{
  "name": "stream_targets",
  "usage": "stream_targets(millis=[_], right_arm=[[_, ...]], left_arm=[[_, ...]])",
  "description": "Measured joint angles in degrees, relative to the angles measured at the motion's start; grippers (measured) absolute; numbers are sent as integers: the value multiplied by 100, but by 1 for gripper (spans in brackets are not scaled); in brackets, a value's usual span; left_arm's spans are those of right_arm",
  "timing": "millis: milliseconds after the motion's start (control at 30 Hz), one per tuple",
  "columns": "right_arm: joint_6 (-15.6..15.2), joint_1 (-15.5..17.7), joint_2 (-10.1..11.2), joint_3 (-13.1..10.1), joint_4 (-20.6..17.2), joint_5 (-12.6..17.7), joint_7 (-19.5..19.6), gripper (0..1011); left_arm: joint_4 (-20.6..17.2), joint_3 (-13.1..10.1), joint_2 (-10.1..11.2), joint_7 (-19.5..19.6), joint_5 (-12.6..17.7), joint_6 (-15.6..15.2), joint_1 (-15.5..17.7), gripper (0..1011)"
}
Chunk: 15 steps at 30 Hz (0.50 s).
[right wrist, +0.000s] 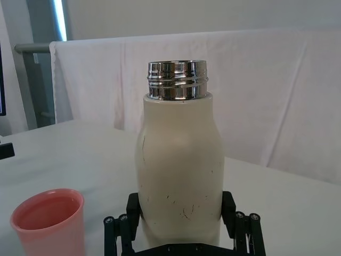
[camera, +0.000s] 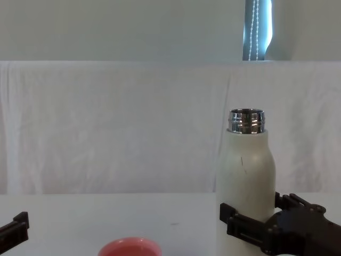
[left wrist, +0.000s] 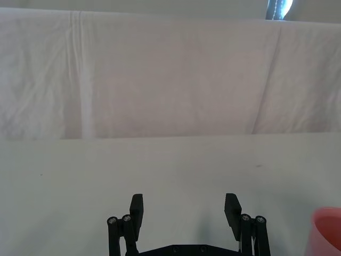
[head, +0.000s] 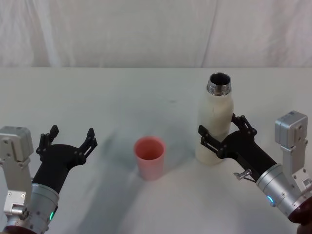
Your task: Grasp the thermos with one hand and pour water into the cup lid.
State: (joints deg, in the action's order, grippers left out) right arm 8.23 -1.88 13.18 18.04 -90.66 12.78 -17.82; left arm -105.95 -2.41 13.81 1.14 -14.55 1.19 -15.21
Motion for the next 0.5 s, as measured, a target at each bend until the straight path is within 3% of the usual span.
stream_targets(millis=[500], right_arm=[[1,0,0,-1,0,2,9,1003]], left_arm=[[0,0,0,0,0,0,0,1001]])
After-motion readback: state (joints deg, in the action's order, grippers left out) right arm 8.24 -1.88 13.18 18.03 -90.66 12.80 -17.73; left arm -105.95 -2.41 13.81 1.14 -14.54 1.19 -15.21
